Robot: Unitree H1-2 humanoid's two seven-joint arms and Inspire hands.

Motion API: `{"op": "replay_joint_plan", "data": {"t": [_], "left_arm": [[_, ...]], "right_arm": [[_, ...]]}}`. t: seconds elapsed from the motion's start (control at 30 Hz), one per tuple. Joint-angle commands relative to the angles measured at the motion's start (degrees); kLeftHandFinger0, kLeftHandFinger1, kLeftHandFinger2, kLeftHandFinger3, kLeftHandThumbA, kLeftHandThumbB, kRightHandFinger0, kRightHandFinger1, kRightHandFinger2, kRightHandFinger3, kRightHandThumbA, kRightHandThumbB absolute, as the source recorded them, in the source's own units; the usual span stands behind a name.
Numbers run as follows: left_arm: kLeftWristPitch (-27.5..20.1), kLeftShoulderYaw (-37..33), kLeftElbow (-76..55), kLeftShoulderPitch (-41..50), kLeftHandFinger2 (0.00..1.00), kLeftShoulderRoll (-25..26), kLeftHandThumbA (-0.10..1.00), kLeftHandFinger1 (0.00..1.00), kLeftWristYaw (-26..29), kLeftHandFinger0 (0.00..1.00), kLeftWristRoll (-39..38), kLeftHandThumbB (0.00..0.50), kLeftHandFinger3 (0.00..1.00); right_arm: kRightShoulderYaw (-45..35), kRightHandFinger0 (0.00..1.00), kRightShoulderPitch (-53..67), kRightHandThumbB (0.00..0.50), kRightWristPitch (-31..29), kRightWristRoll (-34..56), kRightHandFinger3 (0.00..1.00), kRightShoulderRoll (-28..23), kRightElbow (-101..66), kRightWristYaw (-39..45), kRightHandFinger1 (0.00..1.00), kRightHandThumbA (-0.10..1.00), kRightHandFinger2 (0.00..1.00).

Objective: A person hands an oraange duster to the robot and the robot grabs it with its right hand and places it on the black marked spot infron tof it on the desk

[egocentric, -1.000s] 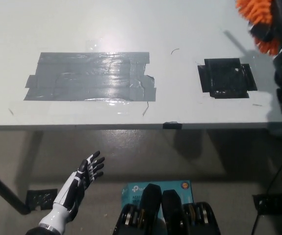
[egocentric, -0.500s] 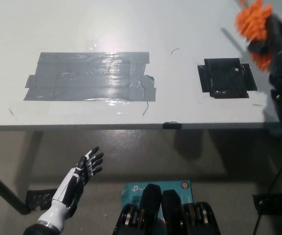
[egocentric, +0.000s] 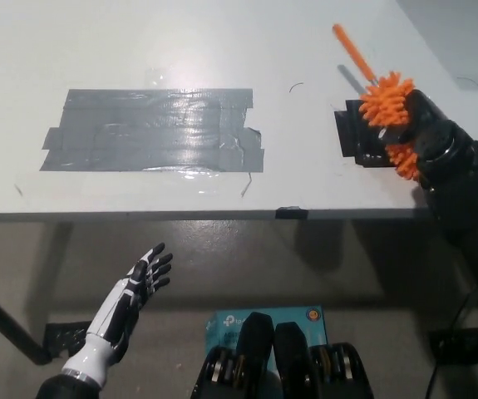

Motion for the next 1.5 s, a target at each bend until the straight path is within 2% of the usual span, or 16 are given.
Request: {"op": "replay_joint_plan", "data": {"t": [0.0, 0.07, 0.1, 0.33, 0.47, 0.63, 0.67, 0.8, 0.83, 0.9, 0.97, 1.07, 1.17, 1.3, 1.47], "left_arm": [[0.0, 0.5, -1.8, -1.2, 1.00, 0.7, 0.95, 1.00, 1.5, 1.00, 1.1, 0.261, 1.00], [0.5, 0.6, -2.0, -1.1, 1.00, 0.7, 0.94, 1.00, 1.6, 1.00, 1.2, 0.259, 1.00], [0.5, 0.6, -2.1, -1.1, 1.00, 0.8, 0.94, 1.00, 1.5, 1.00, 1.3, 0.254, 1.00], [0.3, 0.5, -2.1, -1.5, 1.00, 1.0, 0.94, 1.00, 1.6, 1.00, 1.7, 0.252, 1.00], [0.0, 0.6, -1.7, -1.6, 1.00, 1.1, 0.94, 1.00, 1.5, 1.00, 1.6, 0.254, 1.00], [0.3, 0.7, -2.0, -1.9, 1.00, 1.0, 0.94, 1.00, 1.6, 1.00, 1.6, 0.253, 1.00], [0.3, 0.8, -1.9, -2.0, 1.00, 1.0, 0.94, 1.00, 1.6, 1.00, 1.5, 0.264, 1.00], [0.2, 1.0, -1.3, -2.9, 1.00, 1.0, 0.94, 1.00, 1.6, 1.00, 1.3, 0.270, 1.00], [0.1, 1.0, -1.0, -3.4, 1.00, 1.1, 0.96, 1.00, 1.6, 1.00, 1.4, 0.268, 1.00], [0.2, 1.0, -0.9, -3.8, 1.00, 1.2, 0.96, 1.00, 1.7, 1.00, 1.7, 0.268, 1.00], [0.7, 1.0, -1.2, -4.0, 1.00, 1.0, 0.96, 1.00, 1.8, 1.00, 1.7, 0.267, 1.00], [0.5, 0.9, -1.0, -4.7, 1.00, 1.0, 0.96, 1.00, 1.9, 1.00, 1.9, 0.259, 1.00], [0.5, 0.9, -0.6, -5.2, 1.00, 0.7, 0.95, 1.00, 1.7, 1.00, 1.5, 0.270, 1.00], [0.8, 0.7, -0.5, -5.4, 1.00, 0.8, 0.95, 1.00, 1.3, 1.00, 1.4, 0.267, 1.00], [0.9, 0.6, -0.6, -4.9, 1.00, 0.9, 0.95, 1.00, 1.0, 1.00, 1.3, 0.271, 1.00]], "right_arm": [[0.0, 1.00, -3.5, 0.331, -6.2, 3.2, 1.00, 0.3, 0.2, 2.6, 1.00, 0.57, 1.00], [1.2, 1.00, -3.7, 0.326, -7.5, 1.8, 1.00, 0.4, 0.7, 0.5, 1.00, 0.72, 1.00], [1.2, 1.00, -3.6, 0.324, -7.7, 1.9, 1.00, 0.4, 0.5, 0.1, 1.00, 0.73, 1.00], [0.0, 1.00, -2.9, 0.340, -9.9, 2.8, 1.00, -0.1, -1.3, -2.9, 1.00, 0.83, 1.00], [-0.5, 1.00, -2.5, 0.327, -10.2, 2.5, 1.00, -0.2, -2.9, -5.9, 1.00, 0.86, 1.00], [-2.6, 1.00, -0.6, 0.335, -11.6, 2.8, 1.00, -0.4, -9.0, -10.3, 1.00, 0.89, 1.00], [-3.1, 1.00, 0.4, 0.345, -11.3, 2.4, 1.00, -0.6, -12.4, -10.9, 1.00, 0.92, 1.00], [-3.6, 1.00, 2.4, 0.323, -11.0, 0.8, 1.00, -1.5, -21.7, -12.7, 1.00, 0.92, 1.00], [-4.3, 1.00, 4.3, 0.307, -9.7, 0.0, 1.00, -2.6, -32.0, -11.9, 1.00, 0.95, 1.00], [-4.7, 1.00, 5.1, 0.307, -8.8, -0.4, 1.00, -3.2, -37.5, -11.3, 1.00, 0.96, 1.00], [-6.3, 1.00, 7.0, 0.337, -7.2, 0.7, 1.00, -3.7, -46.9, -9.4, 1.00, 1.00, 1.00], [-7.8, 1.00, 10.1, 0.333, -4.8, 1.5, 1.00, -4.0, -58.8, -7.1, 1.00, 1.00, 1.00], [-8.9, 1.00, 15.6, 0.329, -4.3, 3.4, 1.00, -3.0, -71.2, -5.7, 1.00, 1.00, 1.00], [-8.2, 1.00, 25.0, 0.292, -5.0, 4.8, 1.00, -1.0, -85.2, -4.9, 1.00, 1.00, 1.00], [-6.4, 1.00, 38.6, 0.276, -5.6, 9.9, 1.00, -1.5, -96.2, -1.8, 1.00, 1.00, 1.00]]}}
